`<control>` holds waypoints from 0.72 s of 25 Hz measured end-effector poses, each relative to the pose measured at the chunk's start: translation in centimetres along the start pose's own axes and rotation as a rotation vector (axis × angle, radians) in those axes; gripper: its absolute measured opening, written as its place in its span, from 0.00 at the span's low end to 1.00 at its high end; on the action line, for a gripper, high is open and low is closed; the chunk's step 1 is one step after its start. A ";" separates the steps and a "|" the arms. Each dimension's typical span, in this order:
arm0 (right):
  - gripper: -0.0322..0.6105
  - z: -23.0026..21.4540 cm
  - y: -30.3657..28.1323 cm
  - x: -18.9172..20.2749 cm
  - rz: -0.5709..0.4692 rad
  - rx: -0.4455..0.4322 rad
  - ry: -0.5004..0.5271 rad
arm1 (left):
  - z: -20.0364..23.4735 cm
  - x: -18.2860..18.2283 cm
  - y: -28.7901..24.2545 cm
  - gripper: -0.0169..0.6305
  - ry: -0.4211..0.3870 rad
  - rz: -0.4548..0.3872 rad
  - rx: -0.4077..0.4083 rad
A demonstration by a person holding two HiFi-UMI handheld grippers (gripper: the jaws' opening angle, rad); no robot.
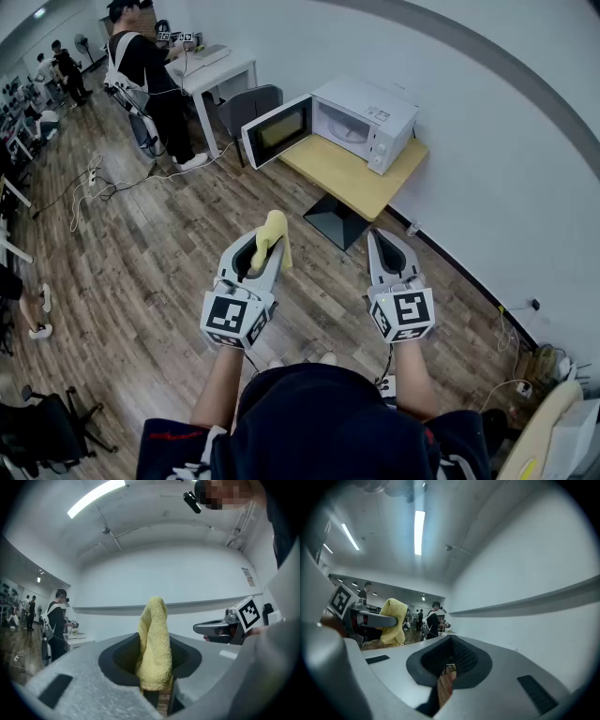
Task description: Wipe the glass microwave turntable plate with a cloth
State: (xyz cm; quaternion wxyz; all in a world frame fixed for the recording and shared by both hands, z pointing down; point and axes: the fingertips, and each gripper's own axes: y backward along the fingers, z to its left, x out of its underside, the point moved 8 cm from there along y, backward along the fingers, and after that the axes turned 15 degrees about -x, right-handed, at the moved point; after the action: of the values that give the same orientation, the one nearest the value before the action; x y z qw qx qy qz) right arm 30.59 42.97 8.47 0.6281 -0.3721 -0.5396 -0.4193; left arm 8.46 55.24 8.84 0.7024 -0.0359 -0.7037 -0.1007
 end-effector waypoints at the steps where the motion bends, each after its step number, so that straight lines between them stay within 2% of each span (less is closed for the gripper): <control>1: 0.06 0.0 0.0 0.0 -0.002 -0.001 -0.005 | 0.1 0.1 0.1 0.21 -0.005 0.000 -0.001; 8: 0.06 -0.6 0.0 0.5 -0.029 -0.004 -0.055 | -0.3 0.2 -0.1 0.22 -0.010 0.010 -0.007; 18: 0.06 -2.7 1.2 1.6 -0.014 -0.029 -0.044 | -2.6 0.9 -0.7 0.21 -0.019 0.016 -0.042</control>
State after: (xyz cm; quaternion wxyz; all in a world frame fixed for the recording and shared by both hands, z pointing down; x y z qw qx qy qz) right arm 32.81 40.76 9.62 0.6076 -0.3864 -0.5500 -0.4231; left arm 10.91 54.01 9.70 0.6957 -0.0574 -0.7077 -0.1095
